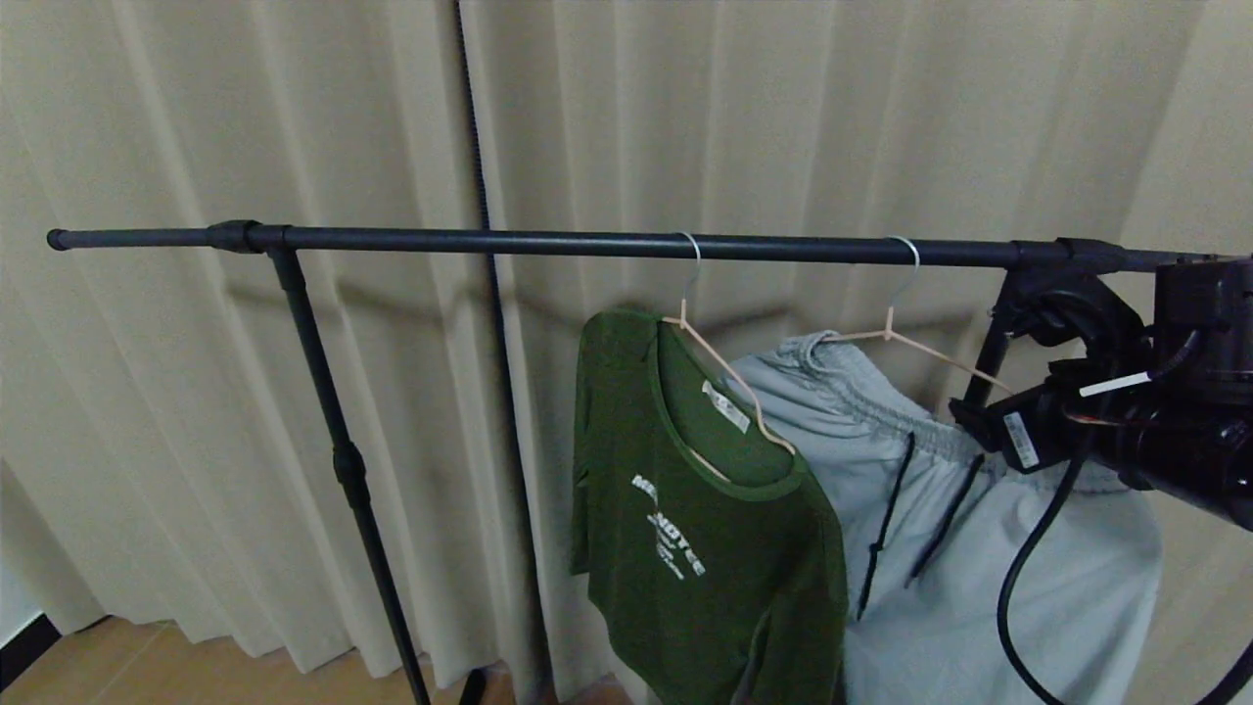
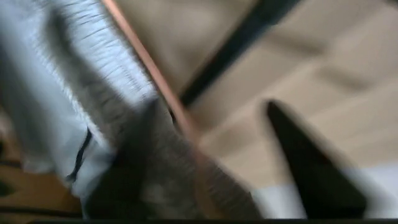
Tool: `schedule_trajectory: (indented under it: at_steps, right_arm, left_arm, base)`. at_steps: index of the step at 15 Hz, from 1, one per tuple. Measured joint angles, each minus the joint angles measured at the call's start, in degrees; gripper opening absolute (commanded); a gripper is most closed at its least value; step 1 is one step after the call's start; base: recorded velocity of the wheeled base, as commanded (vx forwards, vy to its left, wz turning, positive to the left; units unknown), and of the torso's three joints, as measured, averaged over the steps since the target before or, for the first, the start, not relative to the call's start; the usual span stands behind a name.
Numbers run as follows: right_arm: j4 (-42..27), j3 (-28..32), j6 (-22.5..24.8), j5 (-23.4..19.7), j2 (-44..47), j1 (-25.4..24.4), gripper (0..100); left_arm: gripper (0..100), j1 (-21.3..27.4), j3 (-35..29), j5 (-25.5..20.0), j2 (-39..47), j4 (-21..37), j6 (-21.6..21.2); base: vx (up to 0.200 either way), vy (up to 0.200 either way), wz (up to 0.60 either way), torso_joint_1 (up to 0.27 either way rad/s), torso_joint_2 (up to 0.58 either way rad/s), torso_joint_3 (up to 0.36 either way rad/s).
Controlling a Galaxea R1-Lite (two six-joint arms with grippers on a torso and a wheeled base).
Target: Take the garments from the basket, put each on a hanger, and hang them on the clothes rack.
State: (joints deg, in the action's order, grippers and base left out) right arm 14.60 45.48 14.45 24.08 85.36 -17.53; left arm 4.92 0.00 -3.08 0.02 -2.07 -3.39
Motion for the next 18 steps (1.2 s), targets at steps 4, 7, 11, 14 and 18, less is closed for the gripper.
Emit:
schedule_trajectory:
  at_steps: [4, 7, 11, 14, 18]
  right_arm:
    - [14.08, -8.63, -1.23, -13.17, -2.58, 0.39, 100]
    - [26.75, -13.96, -3.58, -17.15, -3.28, 0.74, 100]
    - [38.72, -22.2, -8.11, -18.55, -10.12, 0.85, 100]
    - [35.16, -28.17, -8.92, -18.53, -22.27, 0.98, 100]
    - [0.0, -31.43, -9.17, -17.87, -44.2, 4.41, 100]
  left_arm:
    - [100, 0.0, 0.0, 0.02, 0.0, -0.02, -0.02]
    - [100, -0.02, 0.0, 0.02, 0.0, -0.02, 0.02]
    - [100, -0.02, 0.0, 0.52, 0.0, -0.02, 1.45]
    - [100, -0.02, 0.0, 0.9, 0.0, -0.09, 3.28]
    - [100, -0.05, 0.0, 0.9, 0.0, -0.13, 3.32]
  base:
    - [0.0, 0.0, 0.0, 0.0, 0.0, 0.0]
    - [0.0, 0.0, 0.0, 0.0, 0.0, 0.0]
    - [0.0, 0.0, 0.0, 0.0, 0.0, 0.0]
    - [0.0, 0.0, 0.0, 0.0, 0.0, 0.0]
    - [0.0, 0.0, 0.0, 0.0, 0.0, 0.0]
